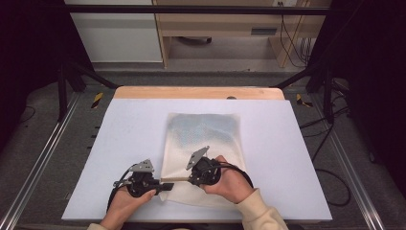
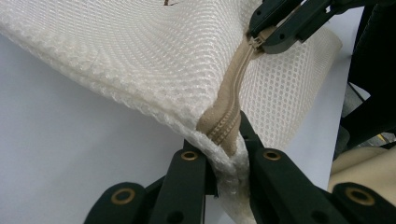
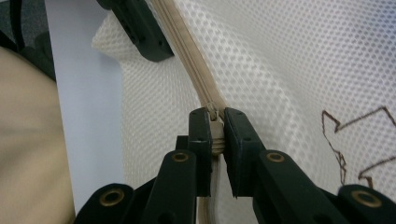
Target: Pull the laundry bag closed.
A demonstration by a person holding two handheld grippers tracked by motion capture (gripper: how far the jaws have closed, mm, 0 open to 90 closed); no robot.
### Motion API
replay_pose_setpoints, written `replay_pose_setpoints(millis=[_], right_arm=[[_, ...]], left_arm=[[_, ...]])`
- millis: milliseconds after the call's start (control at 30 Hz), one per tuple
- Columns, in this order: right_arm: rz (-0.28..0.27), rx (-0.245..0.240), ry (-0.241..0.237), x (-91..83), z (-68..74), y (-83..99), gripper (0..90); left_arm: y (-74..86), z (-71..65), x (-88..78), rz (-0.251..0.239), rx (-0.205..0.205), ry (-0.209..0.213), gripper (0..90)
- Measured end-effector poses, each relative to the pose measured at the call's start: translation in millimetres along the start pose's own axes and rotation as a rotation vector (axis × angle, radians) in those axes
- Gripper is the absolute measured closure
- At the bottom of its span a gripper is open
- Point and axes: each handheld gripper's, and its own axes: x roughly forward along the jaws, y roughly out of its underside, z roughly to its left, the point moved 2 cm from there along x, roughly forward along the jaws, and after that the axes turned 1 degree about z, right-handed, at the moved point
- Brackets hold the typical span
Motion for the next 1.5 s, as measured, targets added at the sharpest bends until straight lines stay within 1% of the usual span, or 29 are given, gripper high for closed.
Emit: replay_pose_setpoints(millis=[233, 267, 367, 633, 767, 833, 1000, 1133, 1167, 1233, 1500], right_arm=[[-0.022, 0.031, 0.005, -10.0, -1.3, 15.6, 81.9], [-0.032, 0.033, 0.008, -11.1, -0.8, 17.2, 82.0], [-0.033, 0.044, 0.012, -13.7, -0.2, 20.7, 82.0], [-0.043, 0.050, 0.019, -19.5, -1.3, 27.1, 82.0], [-0.040, 0.058, 0.029, -23.3, -2.6, 31.4, 81.9], [-0.045, 0.070, 0.031, -24.8, -3.0, 33.0, 81.9], [-0.049, 0.076, 0.040, -29.2, -5.5, 39.2, 81.9], [-0.051, 0.093, 0.050, -32.7, -5.9, 43.1, 81.9], [-0.056, 0.093, 0.052, -33.7, -6.4, 44.0, 81.9], [-0.063, 0.093, 0.049, -35.5, -6.1, 45.4, 81.9], [-0.063, 0.109, 0.066, -42.2, -7.5, 55.1, 81.9]], left_arm=[[-0.2, -1.5, 1.3, 0.002, 0.006, 0.006, 84.9], [-0.2, -1.8, 1.6, 0.003, 0.007, 0.007, 84.9], [-0.2, -2.4, 2.1, 0.003, 0.010, 0.009, 84.9], [-0.1, -2.6, 2.0, 0.003, 0.010, 0.011, 84.9], [-0.1, -2.0, 1.6, 0.002, 0.008, 0.011, 84.9], [0.0, -1.7, 1.3, 0.001, 0.007, 0.008, 84.9], [0.0, -1.7, 1.1, 0.002, 0.007, 0.012, 84.9], [0.0, -1.8, 1.1, 0.003, 0.008, 0.012, 84.9], [-0.2, -2.0, 1.1, 0.002, 0.008, 0.018, 84.8], [-0.3, -2.5, 1.3, 0.003, 0.011, 0.015, 84.8], [-0.2, -2.3, 1.3, 0.004, 0.011, 0.014, 84.8]])
